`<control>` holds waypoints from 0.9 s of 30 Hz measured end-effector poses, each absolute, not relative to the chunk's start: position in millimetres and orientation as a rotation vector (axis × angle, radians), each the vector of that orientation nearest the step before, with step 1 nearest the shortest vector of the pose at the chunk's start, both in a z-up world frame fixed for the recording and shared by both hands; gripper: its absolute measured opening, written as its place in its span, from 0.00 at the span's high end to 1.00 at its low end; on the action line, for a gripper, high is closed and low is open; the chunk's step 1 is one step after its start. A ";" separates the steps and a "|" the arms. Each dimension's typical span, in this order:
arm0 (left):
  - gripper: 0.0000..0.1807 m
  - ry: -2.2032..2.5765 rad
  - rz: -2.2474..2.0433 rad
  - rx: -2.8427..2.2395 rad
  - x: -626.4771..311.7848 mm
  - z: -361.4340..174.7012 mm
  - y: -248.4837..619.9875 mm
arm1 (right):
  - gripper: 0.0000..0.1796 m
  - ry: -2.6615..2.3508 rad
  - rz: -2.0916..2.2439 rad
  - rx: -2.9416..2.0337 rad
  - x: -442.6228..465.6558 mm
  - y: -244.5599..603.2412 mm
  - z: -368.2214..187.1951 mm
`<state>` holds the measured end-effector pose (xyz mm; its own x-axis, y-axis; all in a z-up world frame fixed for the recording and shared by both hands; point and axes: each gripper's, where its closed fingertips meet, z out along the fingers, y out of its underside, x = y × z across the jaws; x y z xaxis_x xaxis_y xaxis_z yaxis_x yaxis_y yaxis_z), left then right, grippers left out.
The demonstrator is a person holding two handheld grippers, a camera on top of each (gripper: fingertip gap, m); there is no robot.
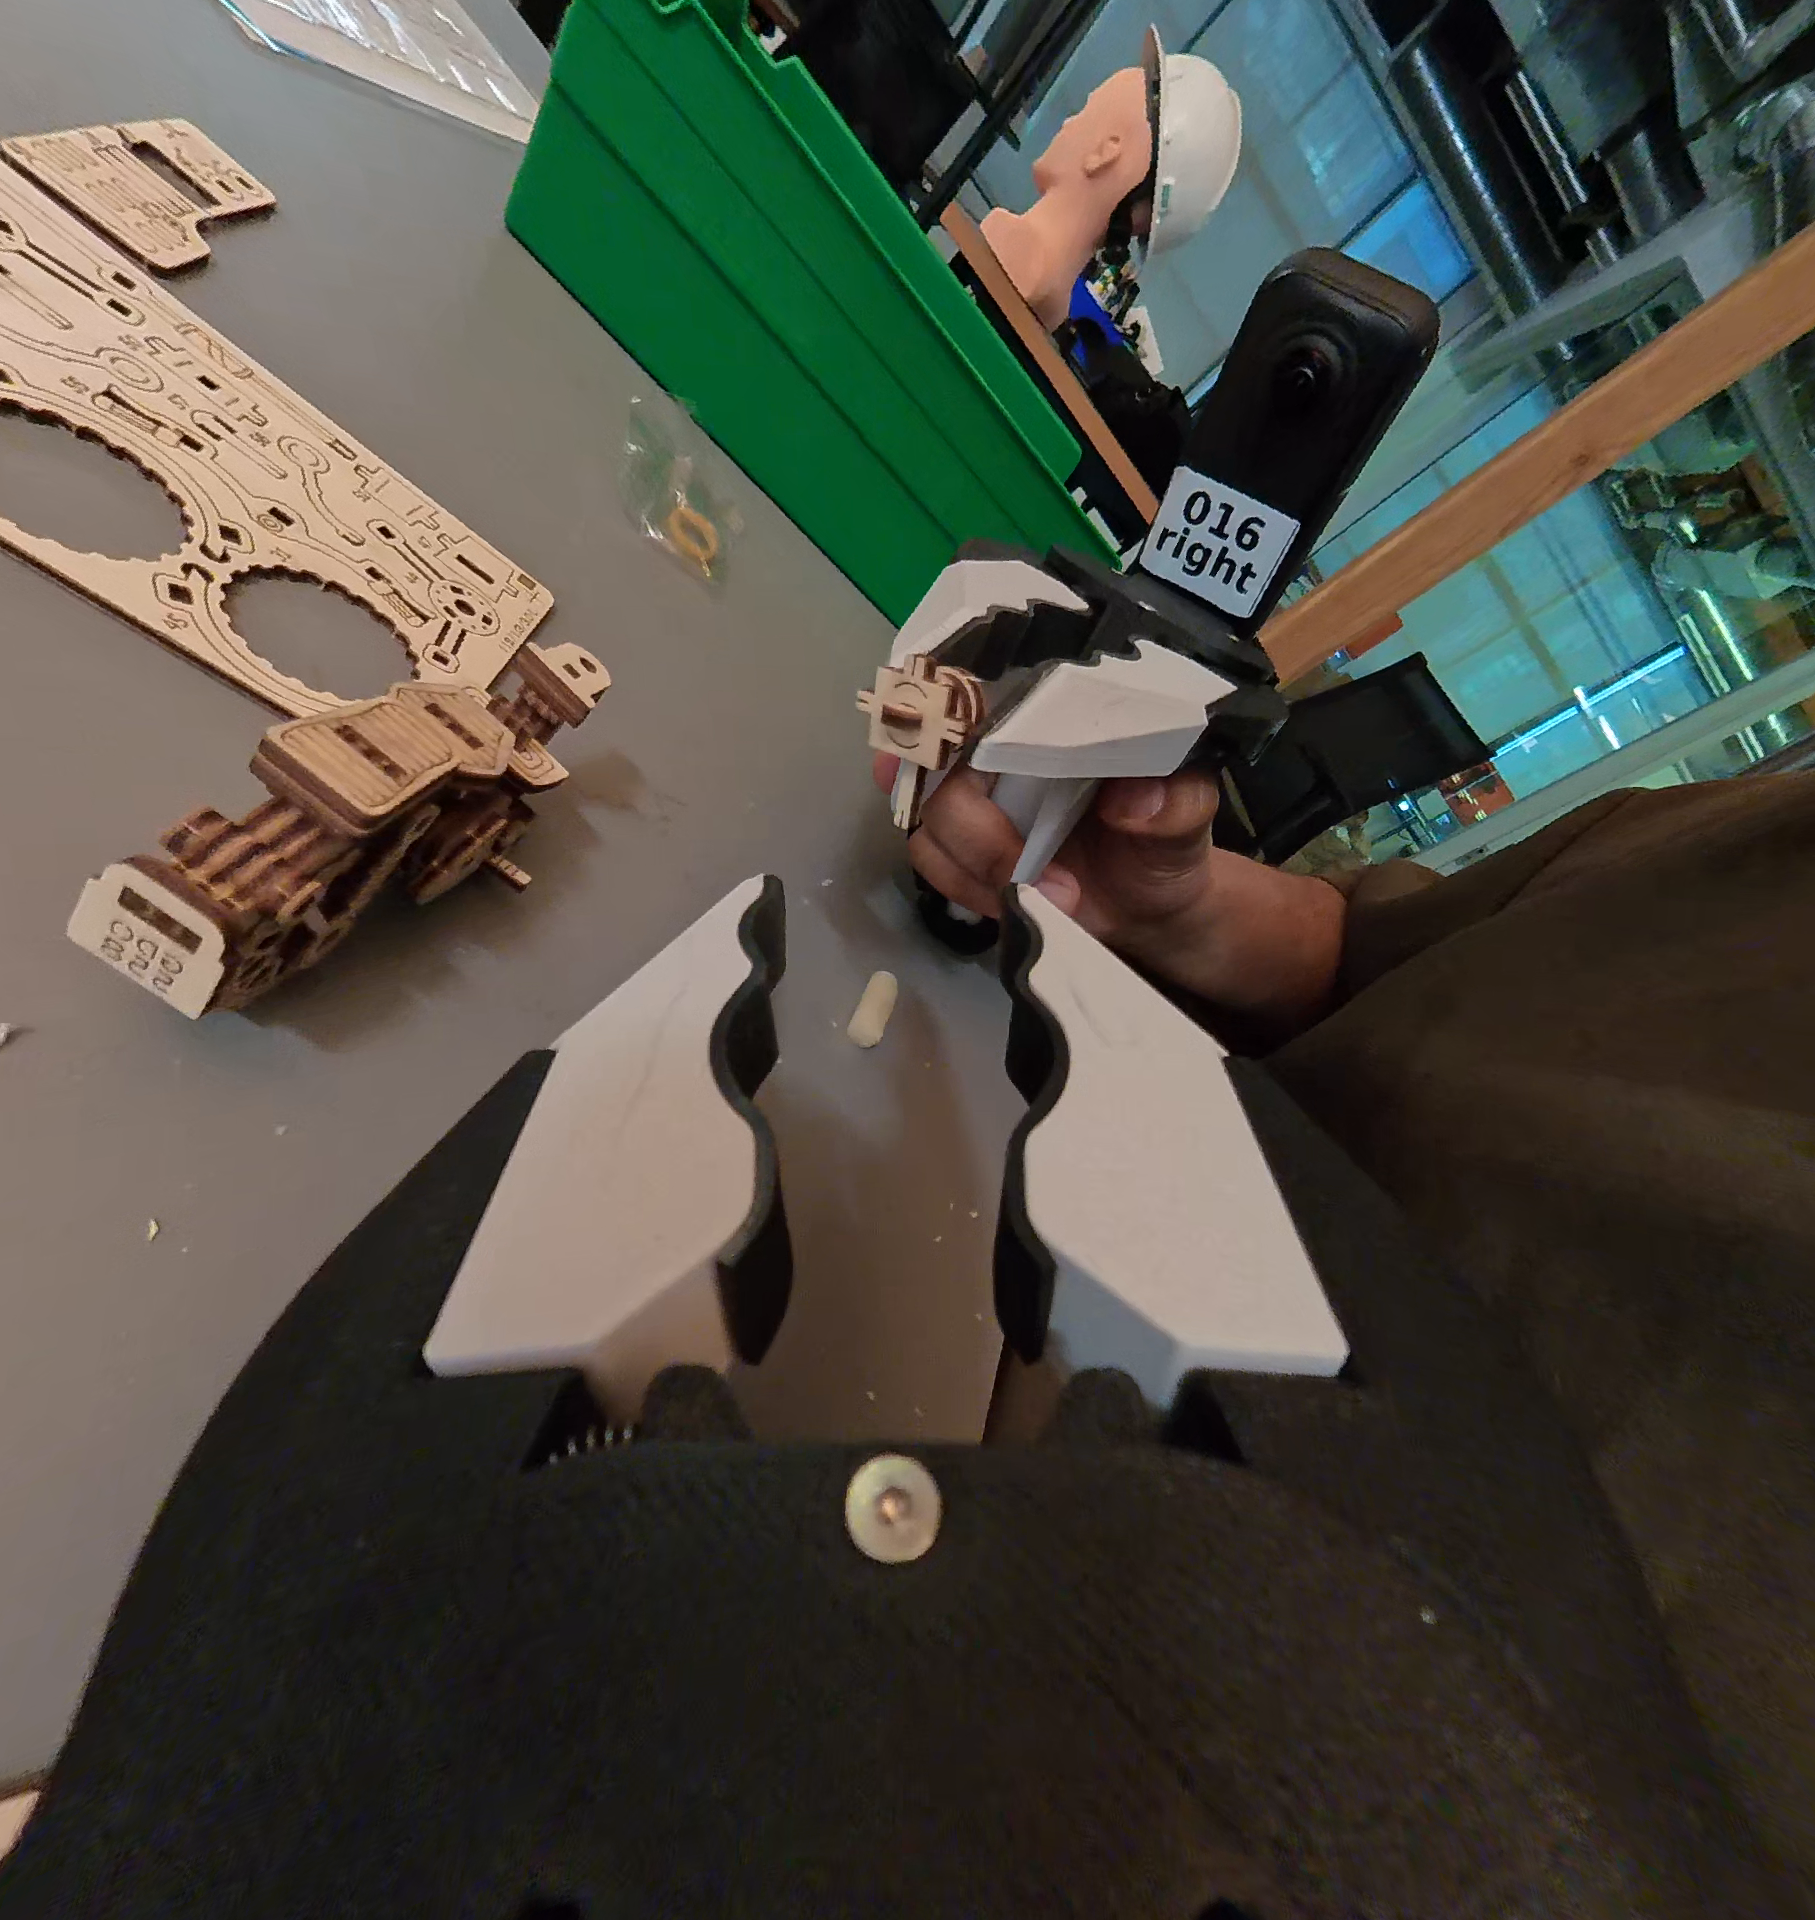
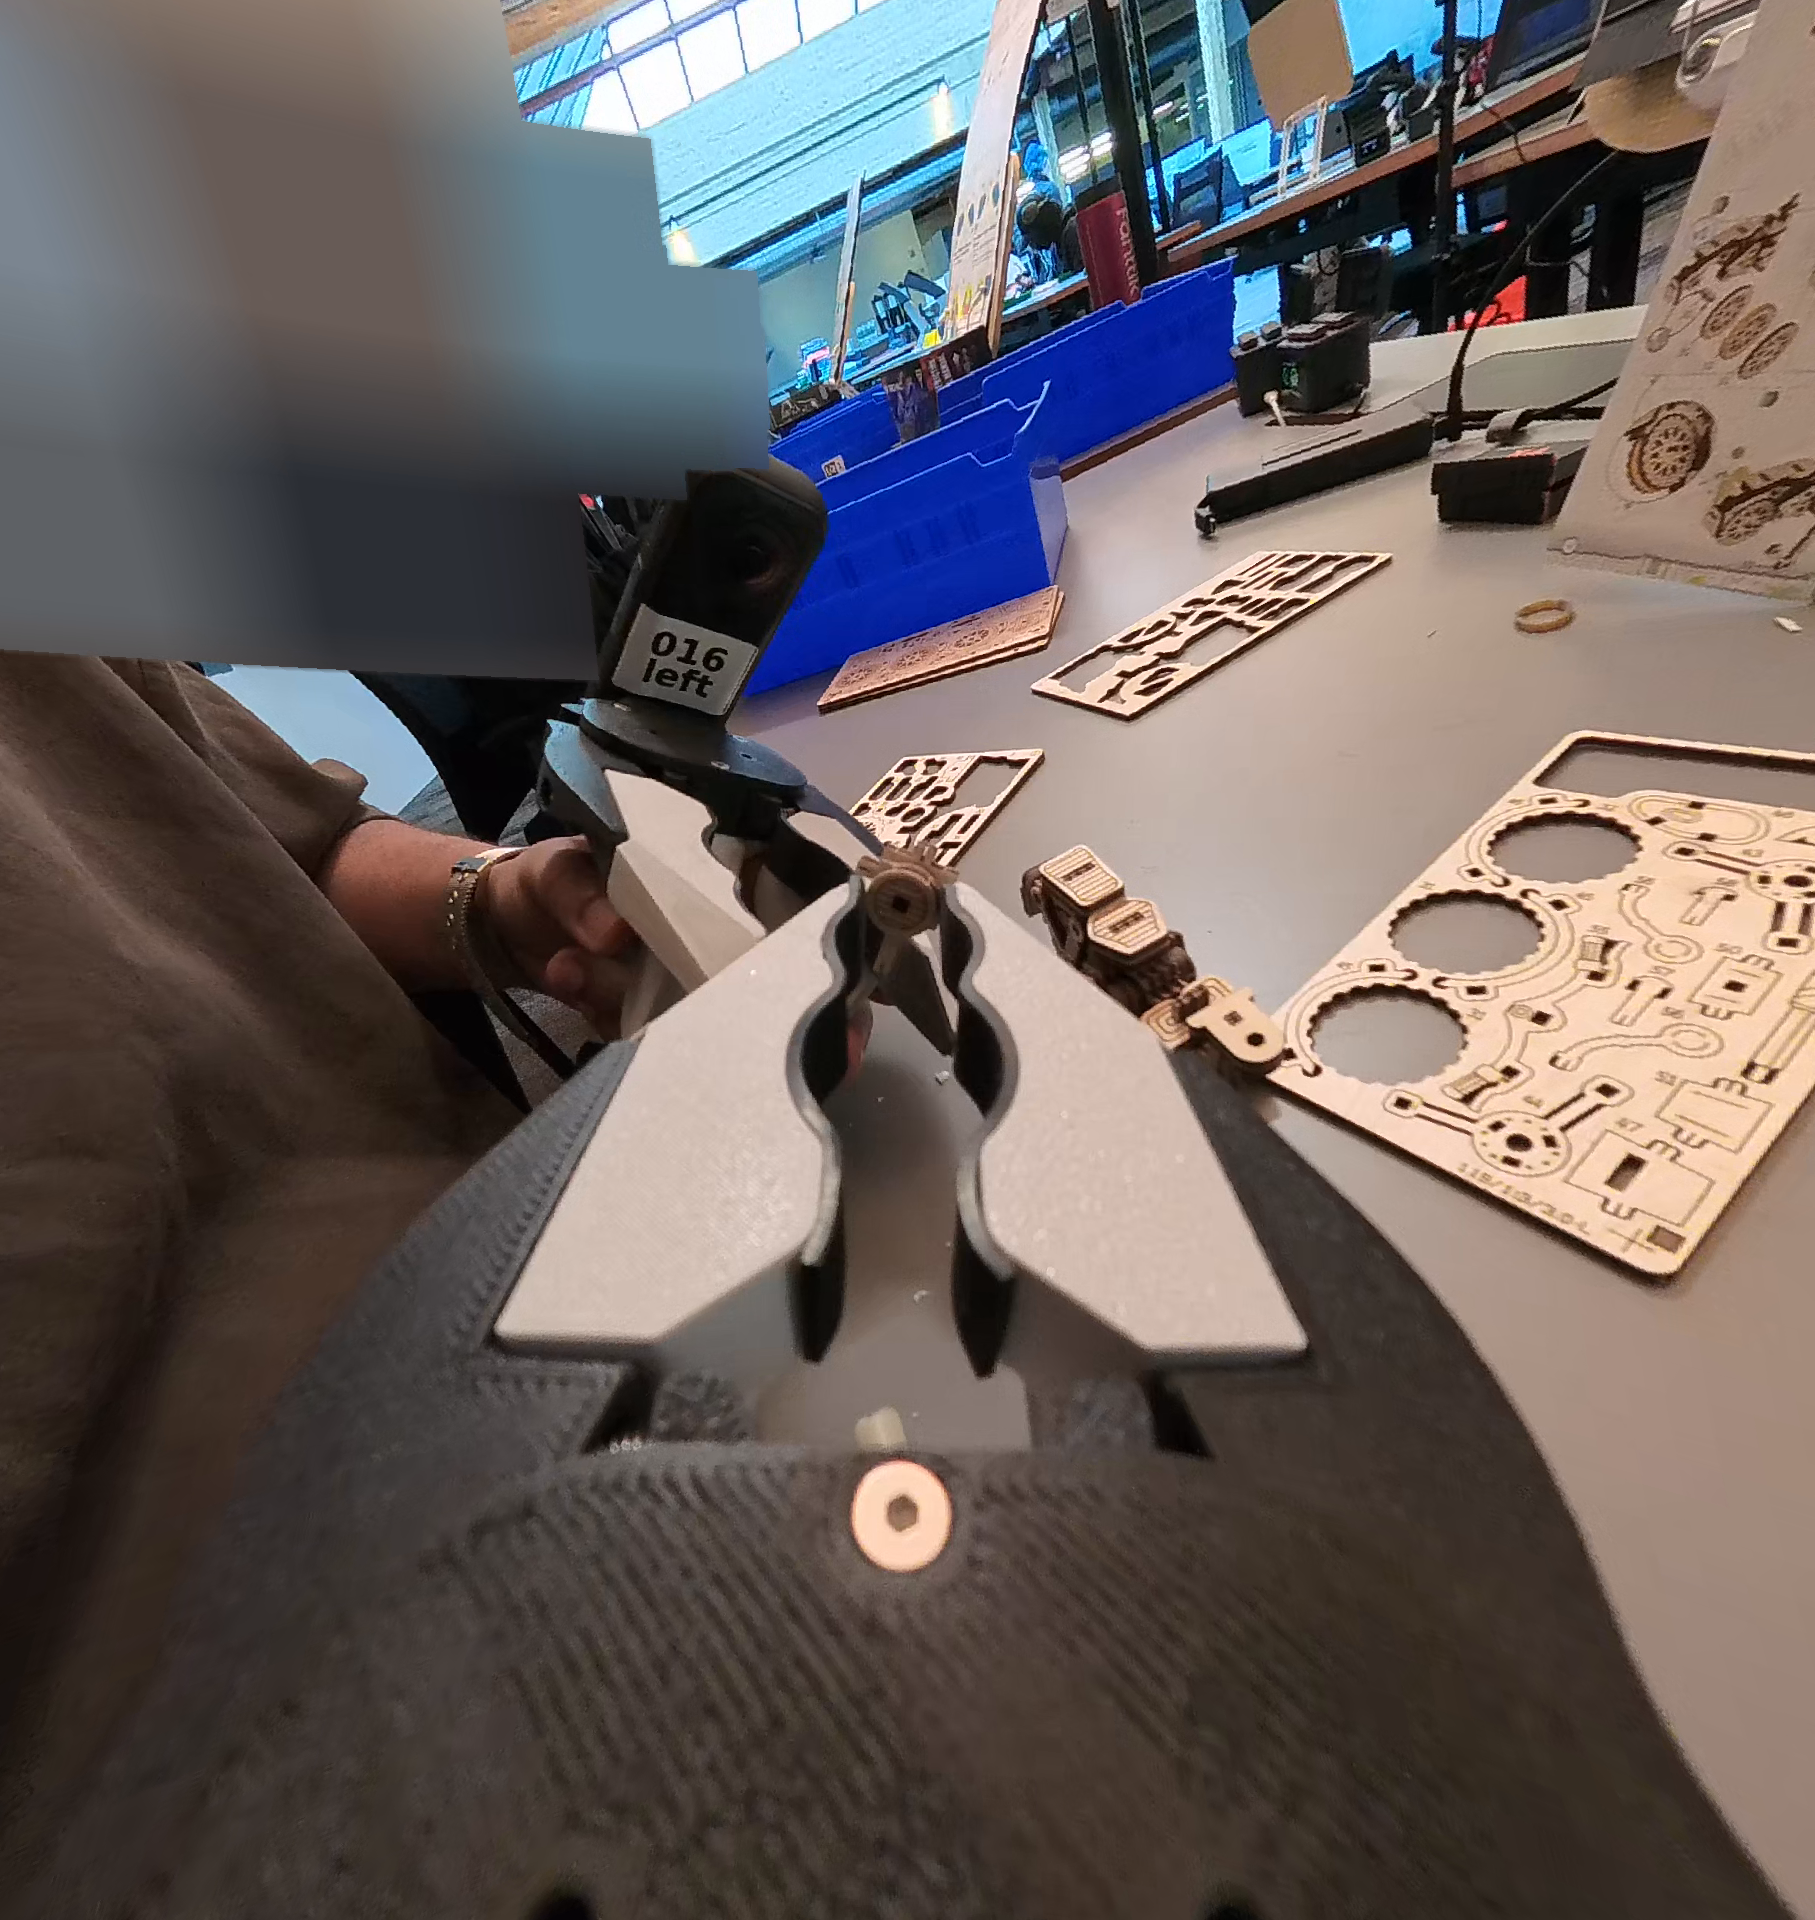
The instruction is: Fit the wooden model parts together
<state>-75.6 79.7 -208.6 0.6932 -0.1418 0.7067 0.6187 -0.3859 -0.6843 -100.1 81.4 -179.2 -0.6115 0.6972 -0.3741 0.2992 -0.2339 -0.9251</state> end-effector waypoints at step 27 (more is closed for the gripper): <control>0.85 -0.363 -0.802 -1.744 -80.2 -198.3 79.9 | 0.94 -1.660 2.010 -1.150 -96.3 86.9 -164.6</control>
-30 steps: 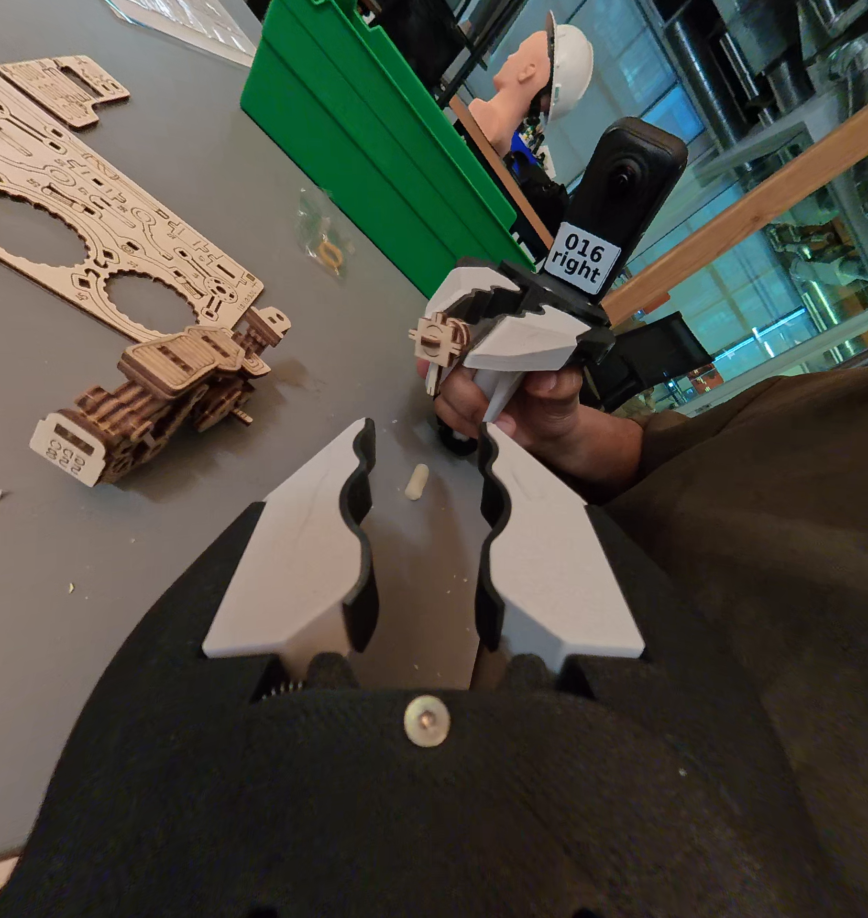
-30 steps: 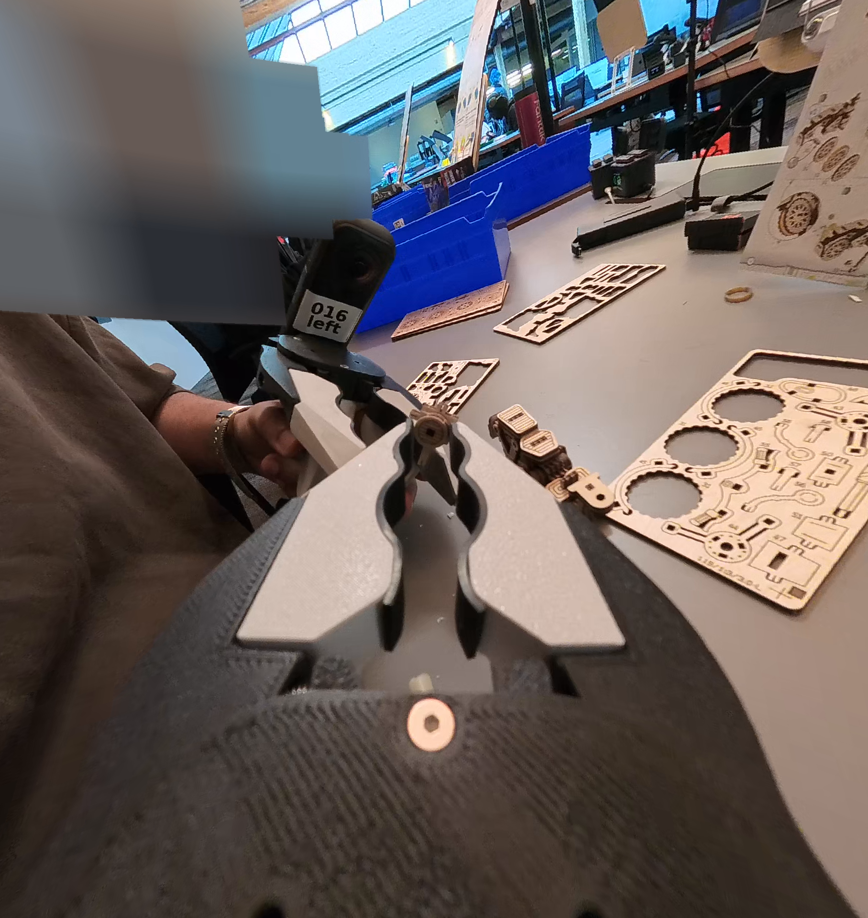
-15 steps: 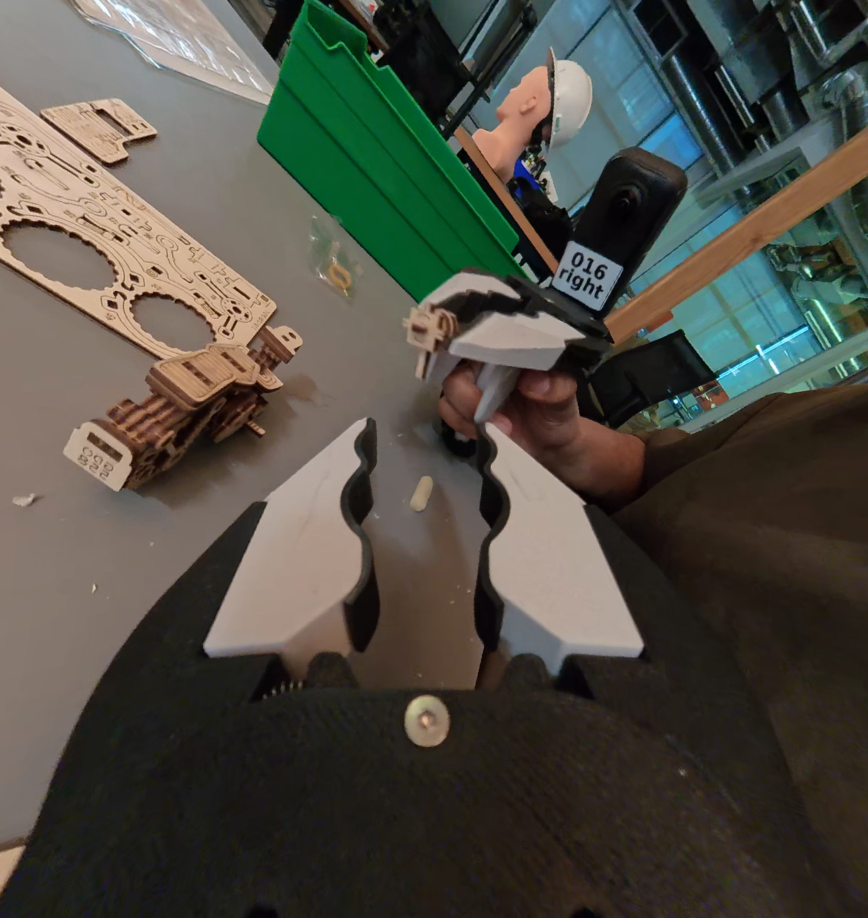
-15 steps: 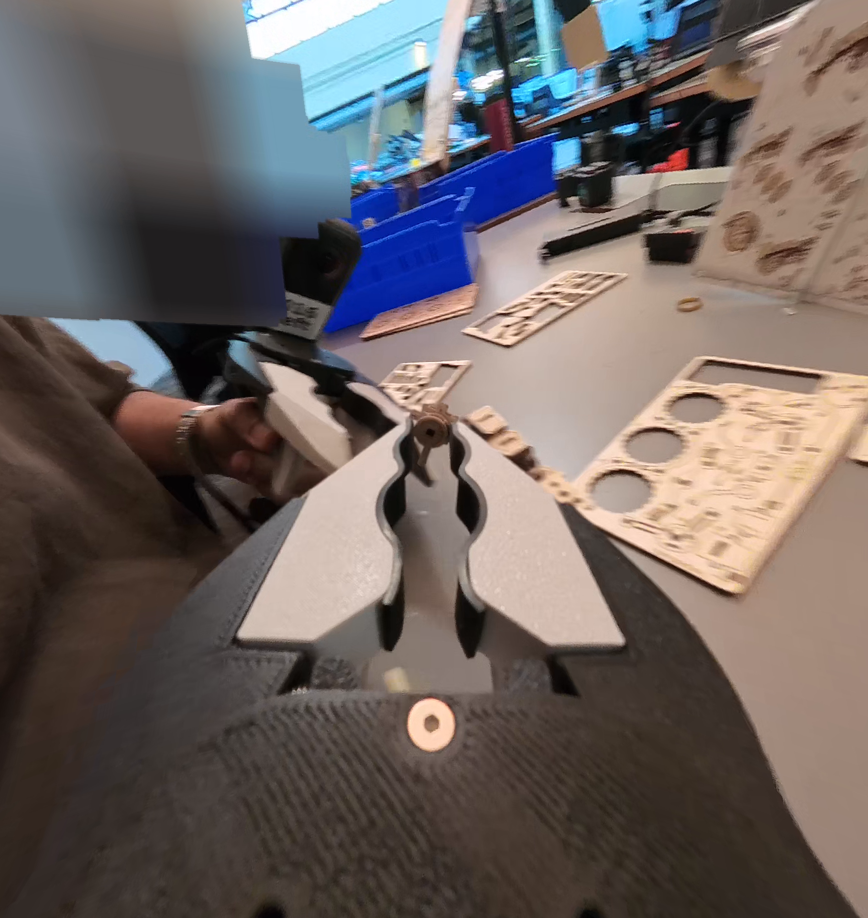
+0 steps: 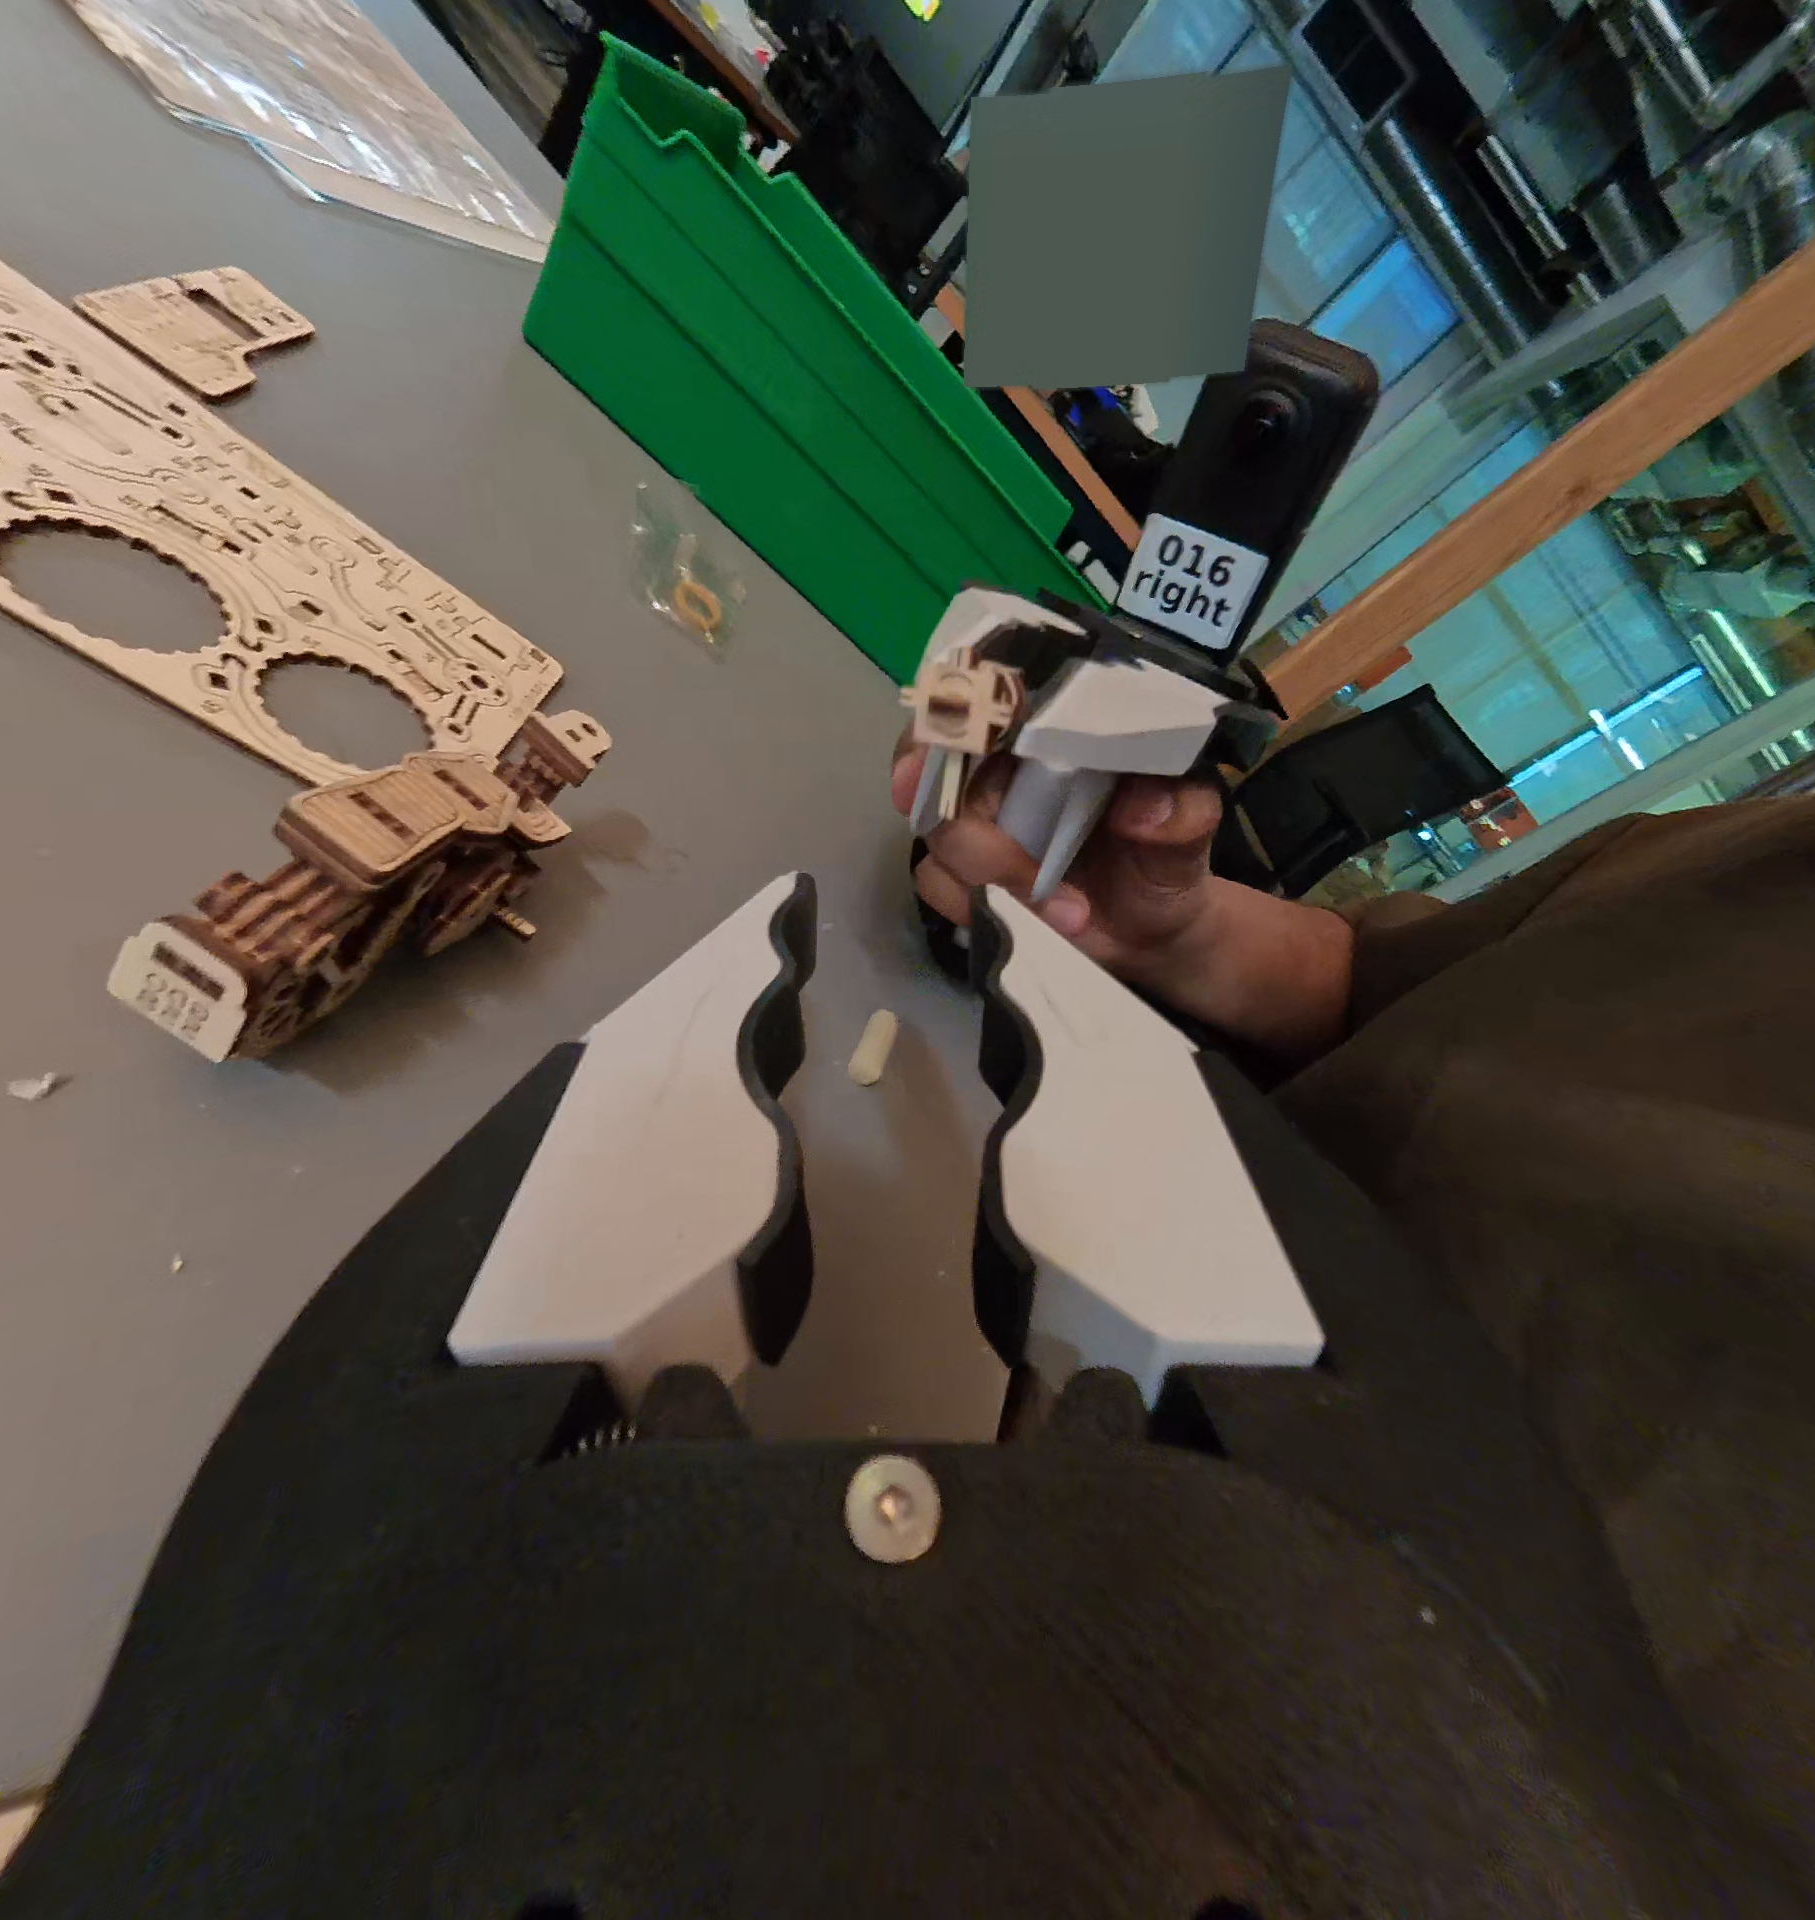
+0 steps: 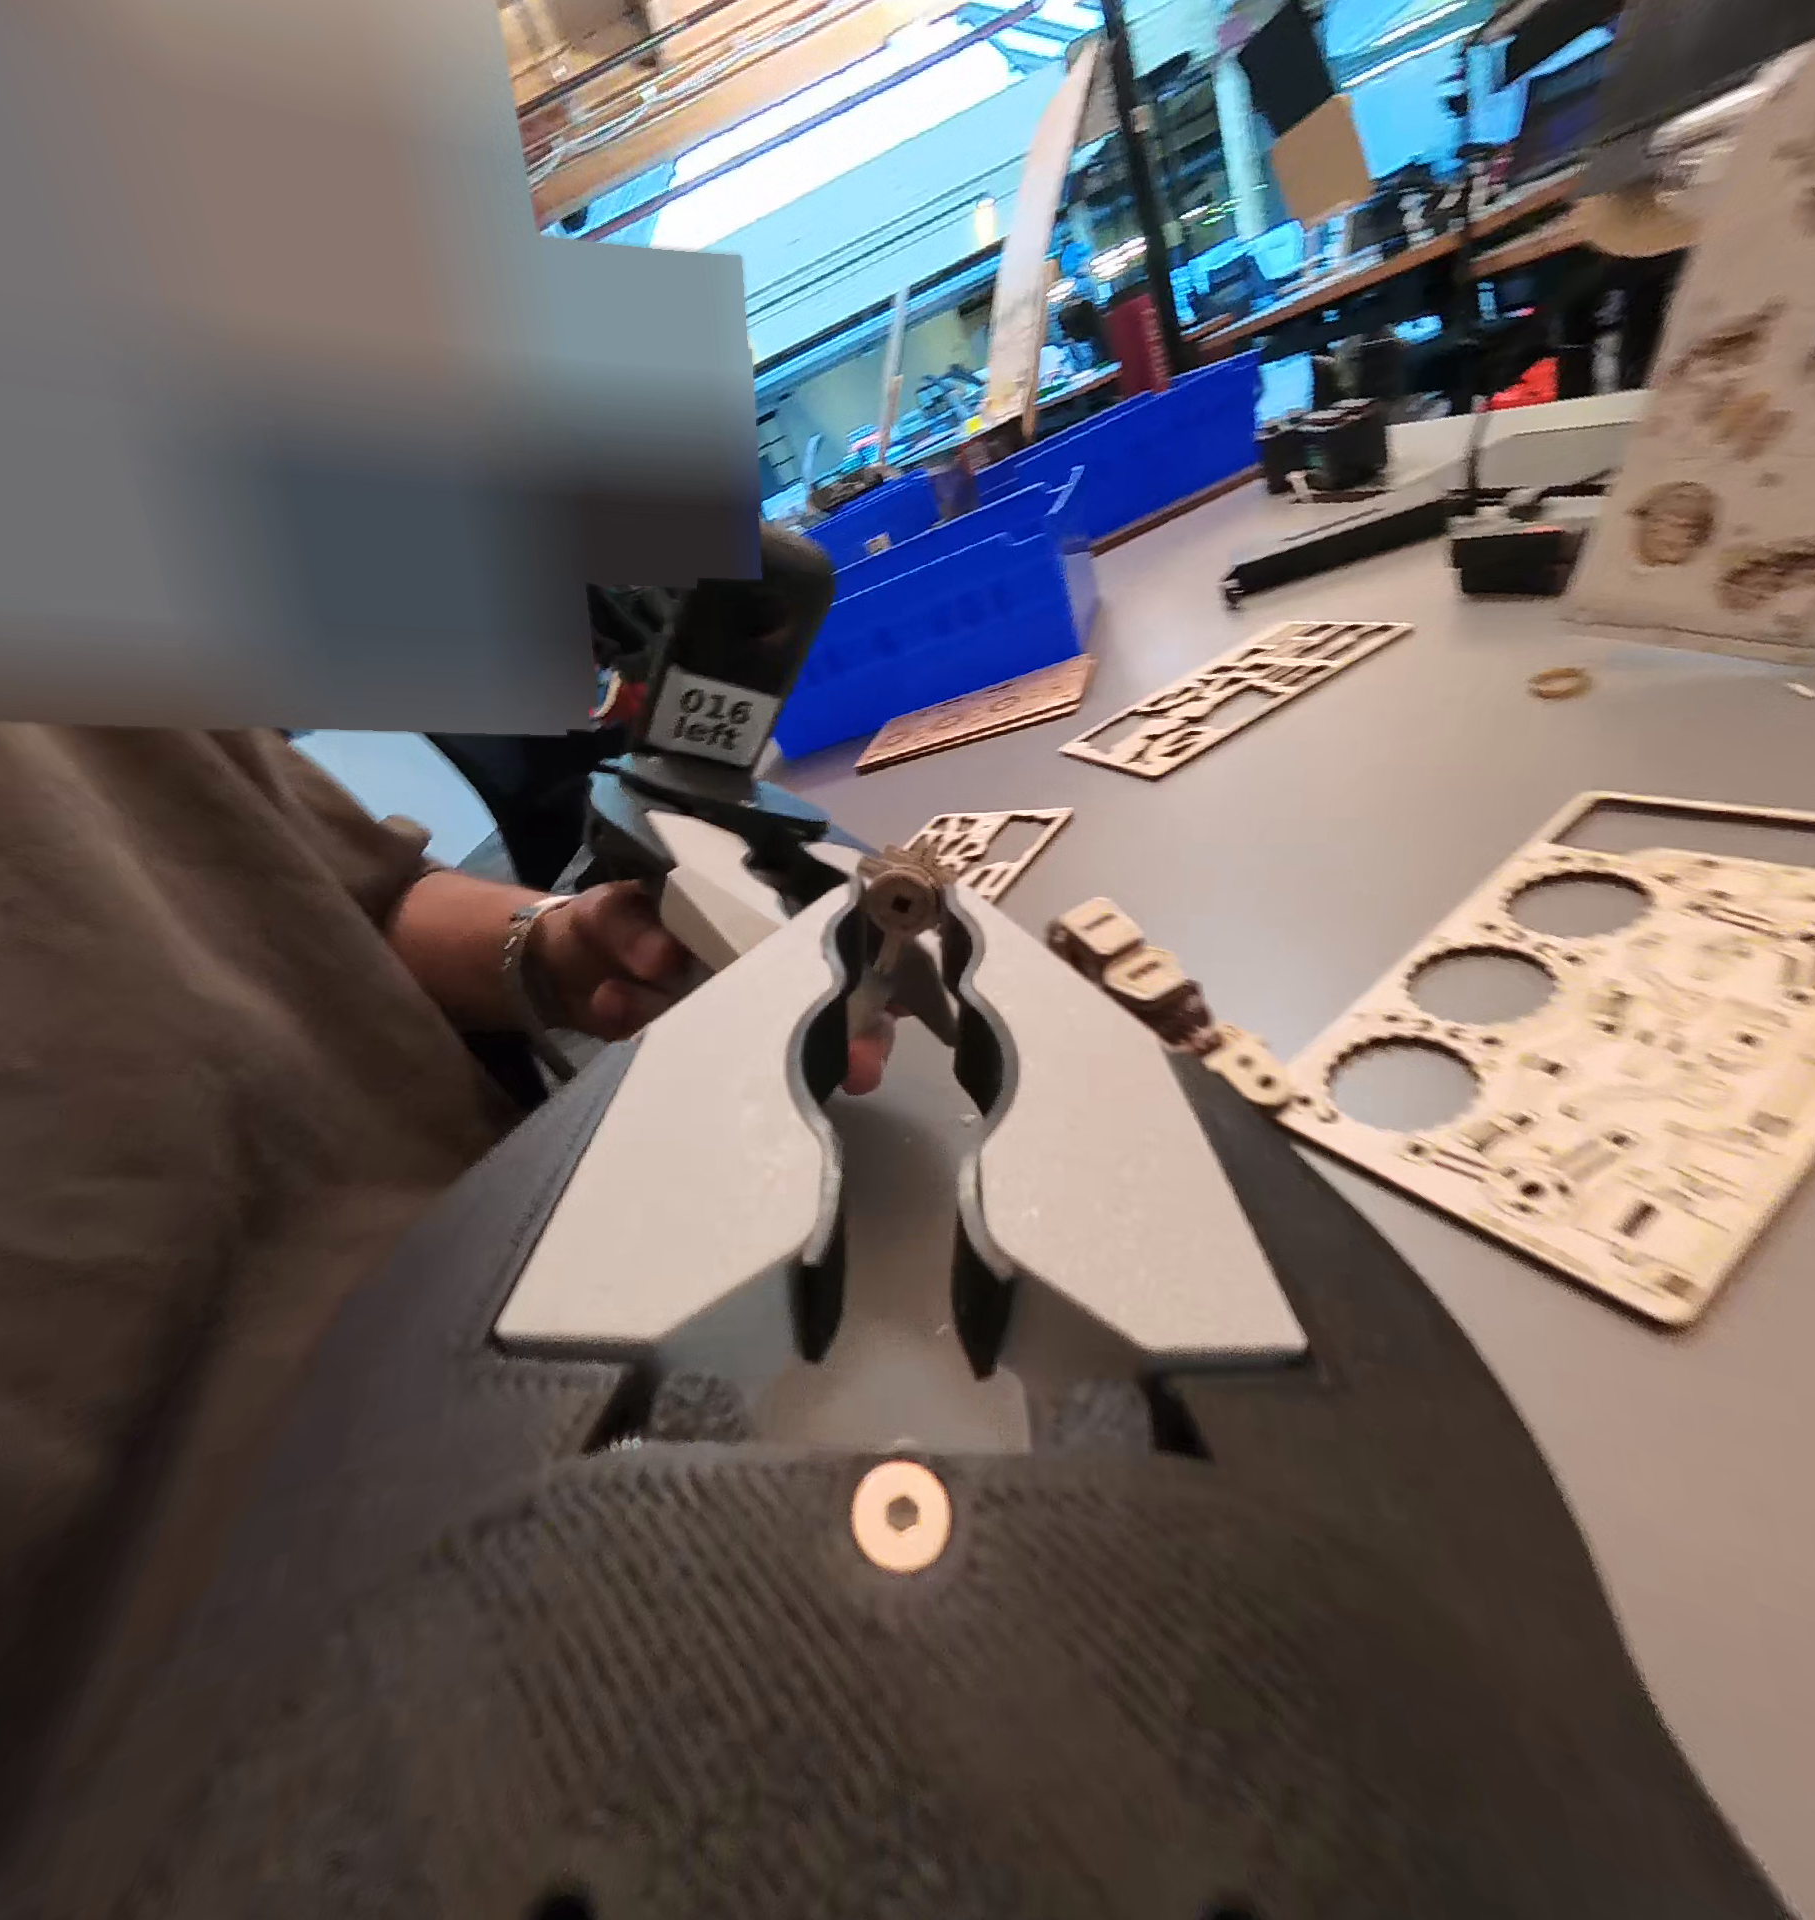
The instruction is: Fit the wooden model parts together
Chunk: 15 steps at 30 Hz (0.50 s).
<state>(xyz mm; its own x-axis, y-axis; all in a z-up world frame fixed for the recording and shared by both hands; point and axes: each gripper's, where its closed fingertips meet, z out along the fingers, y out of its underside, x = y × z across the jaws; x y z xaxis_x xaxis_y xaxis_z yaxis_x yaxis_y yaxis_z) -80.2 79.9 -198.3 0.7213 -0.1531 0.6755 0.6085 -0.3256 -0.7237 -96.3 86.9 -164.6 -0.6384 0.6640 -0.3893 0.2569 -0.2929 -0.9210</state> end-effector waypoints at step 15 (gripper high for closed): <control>0.98 -0.310 -0.895 -1.676 -69.7 -184.4 76.6 | 0.93 -1.755 2.014 -1.044 -87.1 67.9 -164.6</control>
